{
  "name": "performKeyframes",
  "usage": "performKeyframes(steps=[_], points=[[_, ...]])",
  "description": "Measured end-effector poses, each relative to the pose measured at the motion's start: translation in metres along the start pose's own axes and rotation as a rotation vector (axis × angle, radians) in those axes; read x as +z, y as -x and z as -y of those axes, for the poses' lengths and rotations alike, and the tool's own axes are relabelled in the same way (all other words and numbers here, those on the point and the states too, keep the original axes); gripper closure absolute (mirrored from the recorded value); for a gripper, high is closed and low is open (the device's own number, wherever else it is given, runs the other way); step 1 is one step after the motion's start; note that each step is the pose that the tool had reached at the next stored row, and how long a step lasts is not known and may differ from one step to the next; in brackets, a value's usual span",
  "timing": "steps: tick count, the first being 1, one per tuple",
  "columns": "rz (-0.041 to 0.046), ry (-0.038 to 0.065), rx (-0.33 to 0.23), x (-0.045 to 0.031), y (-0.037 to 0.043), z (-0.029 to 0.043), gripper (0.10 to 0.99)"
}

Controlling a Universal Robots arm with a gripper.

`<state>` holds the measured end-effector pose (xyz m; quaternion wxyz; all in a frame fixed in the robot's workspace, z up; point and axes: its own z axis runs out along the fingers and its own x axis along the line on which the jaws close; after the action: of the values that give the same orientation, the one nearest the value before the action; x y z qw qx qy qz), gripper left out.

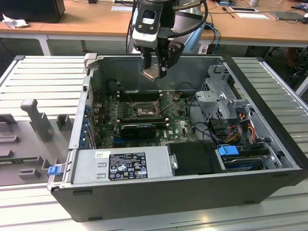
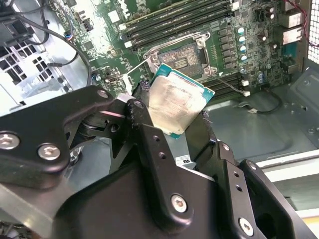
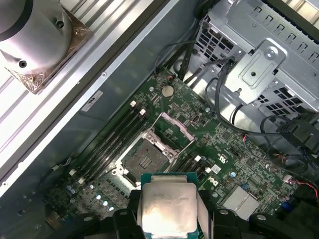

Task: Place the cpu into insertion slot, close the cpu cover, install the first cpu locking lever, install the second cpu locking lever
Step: 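Place the cpu into insertion slot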

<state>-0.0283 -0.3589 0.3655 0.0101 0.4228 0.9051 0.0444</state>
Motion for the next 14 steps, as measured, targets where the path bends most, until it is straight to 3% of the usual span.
performKeyframes(steps=[14], points=[[0.0173, 0.004, 0.193, 0.0008, 0.0000, 0.0001, 0.557]])
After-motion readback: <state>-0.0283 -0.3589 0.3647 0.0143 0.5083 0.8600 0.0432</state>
